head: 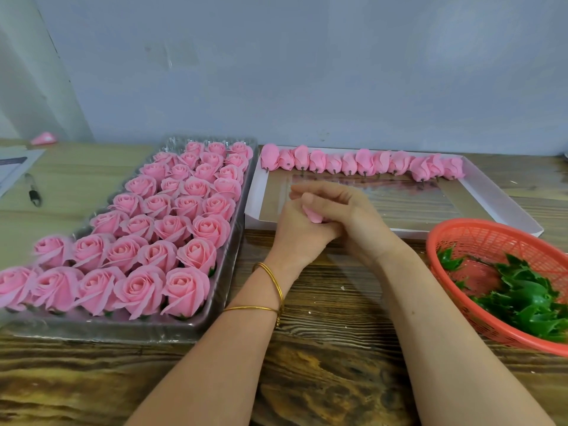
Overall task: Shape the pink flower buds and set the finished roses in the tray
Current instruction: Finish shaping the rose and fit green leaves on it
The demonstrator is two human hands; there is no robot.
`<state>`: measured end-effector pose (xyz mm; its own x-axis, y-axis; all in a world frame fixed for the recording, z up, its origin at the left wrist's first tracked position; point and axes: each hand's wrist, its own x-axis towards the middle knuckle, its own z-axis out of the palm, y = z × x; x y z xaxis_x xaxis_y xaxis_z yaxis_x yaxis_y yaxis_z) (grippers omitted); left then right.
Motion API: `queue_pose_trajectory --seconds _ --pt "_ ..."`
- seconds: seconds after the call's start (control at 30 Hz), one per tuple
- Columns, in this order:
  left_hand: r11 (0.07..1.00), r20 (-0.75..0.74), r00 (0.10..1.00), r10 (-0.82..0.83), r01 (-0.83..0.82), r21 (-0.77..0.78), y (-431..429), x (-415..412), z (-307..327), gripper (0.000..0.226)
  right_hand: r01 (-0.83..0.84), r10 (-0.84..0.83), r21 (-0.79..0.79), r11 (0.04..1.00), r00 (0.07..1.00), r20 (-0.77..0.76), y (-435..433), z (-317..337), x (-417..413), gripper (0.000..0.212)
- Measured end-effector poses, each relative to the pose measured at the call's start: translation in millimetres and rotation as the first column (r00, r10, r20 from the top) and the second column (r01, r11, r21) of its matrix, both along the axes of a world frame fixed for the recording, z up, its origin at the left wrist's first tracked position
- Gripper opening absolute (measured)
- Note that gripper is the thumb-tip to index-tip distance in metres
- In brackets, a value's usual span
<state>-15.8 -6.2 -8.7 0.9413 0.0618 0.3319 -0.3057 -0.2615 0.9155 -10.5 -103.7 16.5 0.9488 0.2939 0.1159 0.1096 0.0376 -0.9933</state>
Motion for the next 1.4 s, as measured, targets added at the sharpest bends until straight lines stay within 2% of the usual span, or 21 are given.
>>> queue_pose_trajectory --seconds 0.13,0.2,0.33,0.53,0.8,0.9,1.1,1.2,1.3,1.4 --pt "0.992 -0.037 0.997 -0.068 0.063 -0.113 5.3 -3.1 1.9 0.034 0.076 -0.065 0.255 0.964 0.997 -0.052 -2.7 4.3 1.6 0.018" --pt "0.990 -0.037 0.997 -0.066 0.061 -0.128 5.3 -3.0 1.2 0.035 0.085 -0.069 0.310 0.947 0.996 -0.062 -4.4 5.6 1.8 0.024" --pt "0.982 -0.040 0.998 -0.057 0.049 -0.182 6.0 -4.1 2.8 0.030 0.073 -0.056 0.283 0.956 0.996 -0.068 -1.6 5.4 1.6 0.032" --pt "0.955 -0.022 0.996 -0.083 0.074 -0.287 5.5 -4.8 5.0 0.051 0.065 -0.055 0.238 0.969 0.997 -0.051 3.0 4.0 -0.2 0.027" --pt "0.947 -0.043 0.997 -0.063 0.046 -0.317 5.9 -1.7 2.8 0.052 0.053 -0.043 0.156 0.986 0.997 -0.065 8.9 -2.6 0.4 0.027" --pt "0.962 -0.043 0.997 -0.060 0.046 -0.270 6.1 -1.1 1.8 0.047 0.067 -0.060 0.125 0.990 0.996 -0.064 9.1 -3.5 2.1 0.030" --pt "0.999 -0.037 0.999 0.001 -0.003 -0.049 7.2 -3.0 2.7 0.034 0.225 -0.221 0.108 0.968 0.974 -0.045 8.1 -1.4 2.7 0.028" --pt "0.995 -0.014 0.998 0.059 -0.058 0.084 6.6 -2.0 2.0 0.031 0.280 -0.287 0.114 0.953 0.956 0.058 10.0 0.6 0.8 0.026" --pt "0.977 0.000 0.993 0.115 -0.113 0.183 6.0 -0.2 2.3 0.009 0.316 -0.320 0.052 0.947 0.932 0.172 13.0 -1.5 0.9 0.023" --pt "0.954 0.049 0.987 0.150 -0.158 0.254 6.4 0.5 0.0 0.006 0.329 -0.319 -0.003 0.944 0.918 0.235 15.1 -5.8 3.0 0.028"
